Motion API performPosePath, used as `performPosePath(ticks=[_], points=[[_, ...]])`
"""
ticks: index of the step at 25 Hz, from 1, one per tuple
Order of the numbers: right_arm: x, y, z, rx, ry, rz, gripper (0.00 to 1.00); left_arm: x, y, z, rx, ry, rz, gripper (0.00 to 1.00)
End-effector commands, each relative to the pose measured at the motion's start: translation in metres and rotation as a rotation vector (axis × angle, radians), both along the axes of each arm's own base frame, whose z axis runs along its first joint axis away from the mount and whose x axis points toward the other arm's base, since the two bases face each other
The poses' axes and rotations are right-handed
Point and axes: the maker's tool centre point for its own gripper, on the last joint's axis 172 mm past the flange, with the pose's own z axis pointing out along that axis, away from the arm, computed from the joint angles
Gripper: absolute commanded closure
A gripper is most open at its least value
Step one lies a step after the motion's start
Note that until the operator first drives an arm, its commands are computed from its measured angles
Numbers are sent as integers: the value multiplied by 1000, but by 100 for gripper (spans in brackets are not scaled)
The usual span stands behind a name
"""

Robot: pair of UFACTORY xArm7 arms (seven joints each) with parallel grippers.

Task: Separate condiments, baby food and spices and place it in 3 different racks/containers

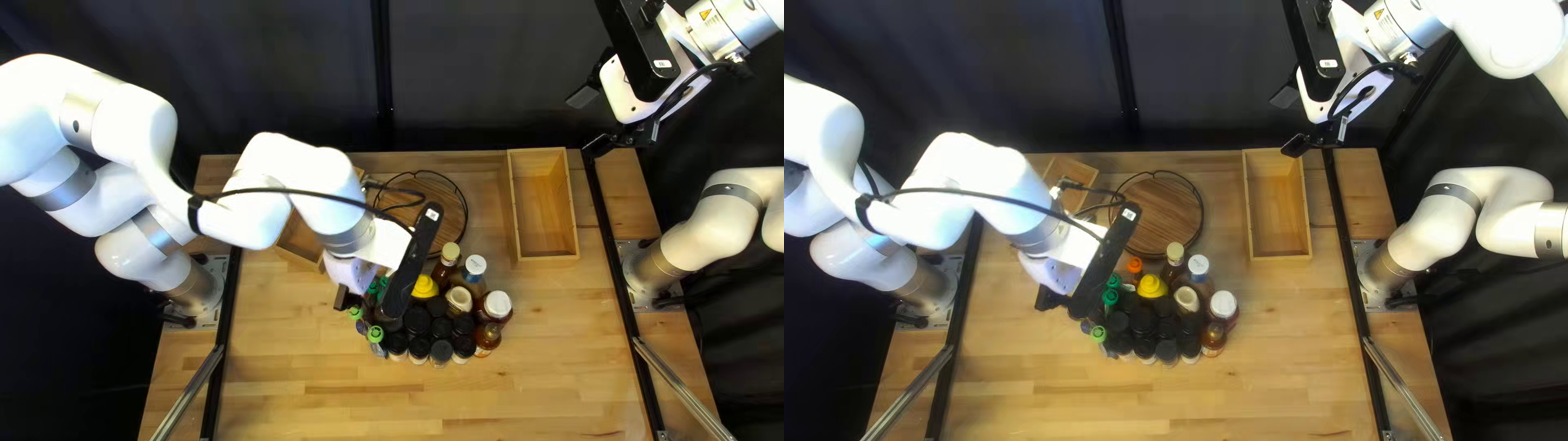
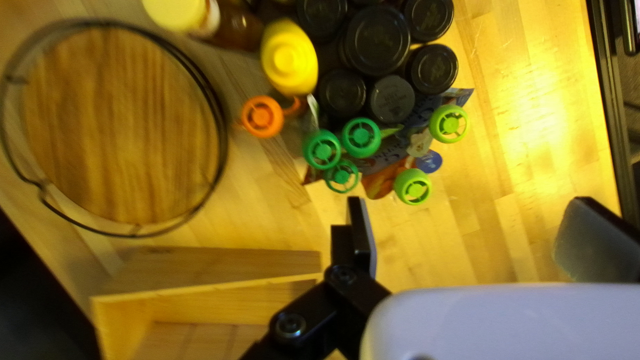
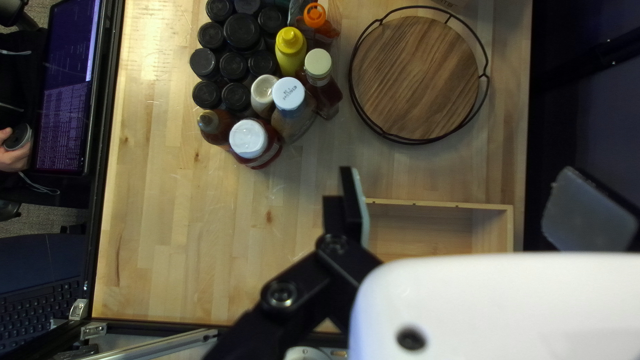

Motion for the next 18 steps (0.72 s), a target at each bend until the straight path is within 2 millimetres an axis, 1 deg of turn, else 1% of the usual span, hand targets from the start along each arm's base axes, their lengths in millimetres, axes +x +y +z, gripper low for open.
performPosePath(ticks=[1, 2, 5, 8, 16, 18], points=[[0, 0, 0, 0, 0, 0, 0, 13, 11, 2, 60, 30, 73, 0], [0, 0, 0, 0, 0, 0, 0, 16, 16, 4, 88, 39, 144, 0], [0, 0, 0, 0, 0, 0, 0, 17, 22, 7, 129, 54, 292, 0], [0, 0, 0, 0, 0, 0, 0, 14, 26, 1, 130, 60, 343, 0], [0, 0, 0, 0, 0, 0, 0, 38, 49, -50, 80, 86, 363, 0], [0, 0, 0, 0, 0, 0, 0, 41, 55, -59, 70, 88, 363, 0]])
